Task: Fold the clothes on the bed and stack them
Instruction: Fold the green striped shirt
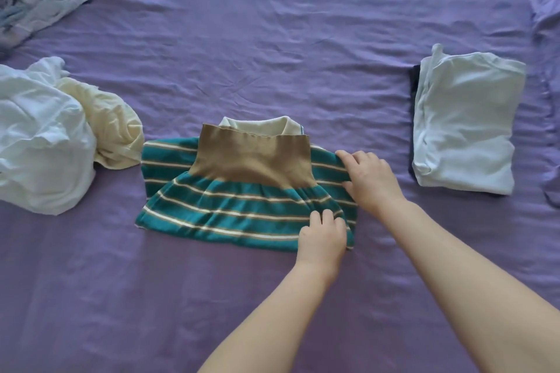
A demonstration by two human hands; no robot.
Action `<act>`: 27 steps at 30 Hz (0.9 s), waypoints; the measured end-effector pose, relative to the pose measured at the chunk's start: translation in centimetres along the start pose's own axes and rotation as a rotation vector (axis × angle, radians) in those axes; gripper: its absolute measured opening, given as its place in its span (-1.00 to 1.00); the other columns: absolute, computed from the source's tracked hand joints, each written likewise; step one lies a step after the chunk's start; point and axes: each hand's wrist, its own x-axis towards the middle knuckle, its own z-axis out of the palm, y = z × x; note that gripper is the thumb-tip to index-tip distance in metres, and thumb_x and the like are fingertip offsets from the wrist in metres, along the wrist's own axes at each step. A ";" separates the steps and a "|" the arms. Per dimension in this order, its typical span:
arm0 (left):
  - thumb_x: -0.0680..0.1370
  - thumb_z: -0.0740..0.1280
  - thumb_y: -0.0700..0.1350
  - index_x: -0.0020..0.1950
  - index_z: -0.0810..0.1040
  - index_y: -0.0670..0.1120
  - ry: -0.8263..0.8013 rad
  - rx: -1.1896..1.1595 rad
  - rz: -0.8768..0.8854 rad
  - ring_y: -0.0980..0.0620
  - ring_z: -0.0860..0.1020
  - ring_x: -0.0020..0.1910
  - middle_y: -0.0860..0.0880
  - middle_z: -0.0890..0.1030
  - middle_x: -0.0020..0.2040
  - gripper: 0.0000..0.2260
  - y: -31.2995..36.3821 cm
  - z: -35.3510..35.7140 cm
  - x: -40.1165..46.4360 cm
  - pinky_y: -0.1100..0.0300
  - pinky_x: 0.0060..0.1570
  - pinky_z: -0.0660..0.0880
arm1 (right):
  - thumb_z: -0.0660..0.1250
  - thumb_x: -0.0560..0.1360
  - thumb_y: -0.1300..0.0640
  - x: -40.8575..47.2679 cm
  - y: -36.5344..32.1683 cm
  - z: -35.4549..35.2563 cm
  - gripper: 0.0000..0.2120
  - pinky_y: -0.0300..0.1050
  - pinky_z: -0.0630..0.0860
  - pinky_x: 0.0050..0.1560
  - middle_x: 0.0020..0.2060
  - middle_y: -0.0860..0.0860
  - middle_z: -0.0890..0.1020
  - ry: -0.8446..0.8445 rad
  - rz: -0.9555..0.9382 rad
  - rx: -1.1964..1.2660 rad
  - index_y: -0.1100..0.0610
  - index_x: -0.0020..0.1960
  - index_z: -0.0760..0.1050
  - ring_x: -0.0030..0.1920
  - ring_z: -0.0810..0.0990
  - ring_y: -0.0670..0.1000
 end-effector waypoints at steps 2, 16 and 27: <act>-0.17 0.58 -0.07 -0.46 0.49 0.01 0.060 0.013 0.024 0.09 0.46 -0.48 0.08 0.48 -0.46 -0.61 -0.8 -0.6 -0.3 0.32 -0.59 0.14 | 0.28 0.49 0.11 -0.3 -0.3 -0.5 -0.49 0.02 0.38 0.00 0.12 0.08 0.50 0.015 -0.011 0.039 0.01 0.41 0.23 0.08 0.46 0.17; 0.48 0.22 -0.23 0.53 -0.05 0.17 0.126 -0.637 -0.125 -0.12 0.50 0.12 -0.03 0.41 0.27 -0.27 -13.6 -1.4 -5.3 0.02 0.01 0.46 | 0.39 0.44 -0.01 2.4 -10.4 -5.8 -0.91 -0.19 0.42 0.03 0.07 -0.07 0.42 -0.080 0.058 0.847 0.00 -0.13 0.57 0.11 0.46 -0.09; 0.47 0.15 -0.33 0.52 0.07 0.14 0.203 -1.054 -0.498 0.06 0.49 0.09 0.00 0.50 0.22 -0.31 -30.4 -0.4 -8.1 0.17 0.05 0.43 | 0.32 0.43 0.14 10.8 -27.9 -4.9 -0.62 -0.23 0.30 0.11 0.08 0.03 0.42 -0.171 -0.100 0.646 0.15 0.24 0.45 0.11 0.43 0.02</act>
